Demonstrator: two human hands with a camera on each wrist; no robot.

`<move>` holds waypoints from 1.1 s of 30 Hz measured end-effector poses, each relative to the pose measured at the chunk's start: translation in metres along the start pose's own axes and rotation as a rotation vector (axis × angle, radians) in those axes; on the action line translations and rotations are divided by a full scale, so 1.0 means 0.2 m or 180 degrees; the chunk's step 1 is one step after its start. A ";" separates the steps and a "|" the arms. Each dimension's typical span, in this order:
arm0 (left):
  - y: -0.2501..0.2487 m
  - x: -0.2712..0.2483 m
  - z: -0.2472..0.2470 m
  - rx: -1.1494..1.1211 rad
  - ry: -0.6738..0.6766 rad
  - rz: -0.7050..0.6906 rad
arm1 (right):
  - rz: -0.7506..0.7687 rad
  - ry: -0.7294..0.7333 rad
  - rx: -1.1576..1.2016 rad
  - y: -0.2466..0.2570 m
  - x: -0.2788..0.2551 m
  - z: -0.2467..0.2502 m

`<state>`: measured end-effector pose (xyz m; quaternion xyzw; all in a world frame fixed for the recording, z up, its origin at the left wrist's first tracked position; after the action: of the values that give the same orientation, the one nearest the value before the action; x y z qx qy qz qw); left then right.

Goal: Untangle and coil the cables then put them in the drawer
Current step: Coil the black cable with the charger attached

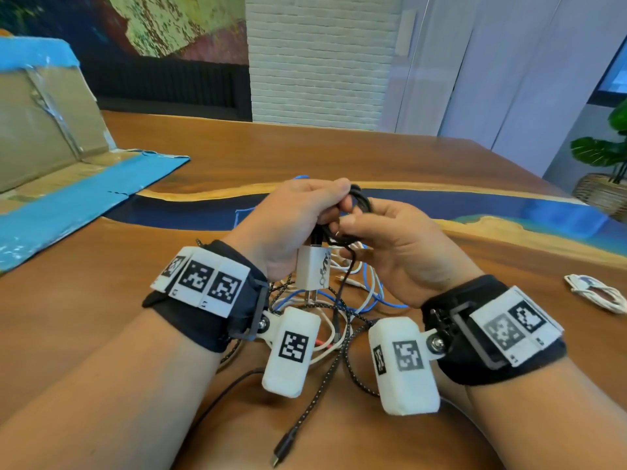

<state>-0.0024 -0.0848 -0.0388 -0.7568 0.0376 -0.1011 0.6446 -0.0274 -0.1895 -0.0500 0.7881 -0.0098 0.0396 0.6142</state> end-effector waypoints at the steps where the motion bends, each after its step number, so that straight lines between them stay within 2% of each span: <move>1: 0.00 0.01 0.01 0.0027 -0.0023 -0.0010 | 0.0095 -0.0107 -0.0078 0.01 0.00 0.01; 5: -0.01 0.02 0.05 0.0238 -0.0184 -0.0111 | 0.0535 -0.0679 -0.0351 0.08 0.00 0.08; 9: -0.03 0.01 0.05 0.0605 -0.0244 -0.0348 | 0.0692 -0.1278 -0.0445 0.09 0.01 0.17; 11: -0.04 0.01 0.06 0.0696 -0.0295 -0.0430 | 0.0854 -0.1491 -0.0730 0.10 0.02 0.19; 17: -0.04 0.01 0.06 0.0861 -0.0363 -0.0560 | 0.1314 -0.1656 -0.1497 0.15 0.02 0.23; 20: -0.05 0.02 0.07 0.0972 -0.0488 -0.0686 | 0.1375 -0.1647 -0.1683 0.16 0.02 0.21; 26: -0.07 0.02 0.08 0.1121 -0.0620 -0.0868 | 0.1039 -0.1488 -0.1348 0.12 0.03 0.18; 27: -0.07 0.02 0.09 0.1149 -0.0624 -0.0904 | 0.0834 -0.1370 -0.1115 0.10 0.04 0.17; 30: -0.07 0.03 0.08 0.1139 -0.0568 -0.0943 | -0.0009 -0.0977 0.0245 0.05 0.04 0.14; 31: -0.07 0.03 0.08 0.1137 -0.0542 -0.0924 | -0.0155 -0.0845 0.0502 0.05 0.03 0.13; 33: -0.06 0.03 0.06 0.1169 -0.0478 -0.0898 | -0.0275 -0.0644 0.0502 0.05 0.01 0.11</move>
<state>0.0046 -0.0713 -0.0285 -0.6300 -0.1356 -0.1387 0.7520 -0.0240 -0.2134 -0.0446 0.8336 -0.0345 -0.0659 0.5474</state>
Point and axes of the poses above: each hand's wrist, its own x-axis towards the middle knuckle, its own z-axis out of the back of the hand, y = z × x, the point moved 8 cm from there along x, towards the middle knuckle, and after that the axes turned 13 degrees about -y, right-handed, at the moved point
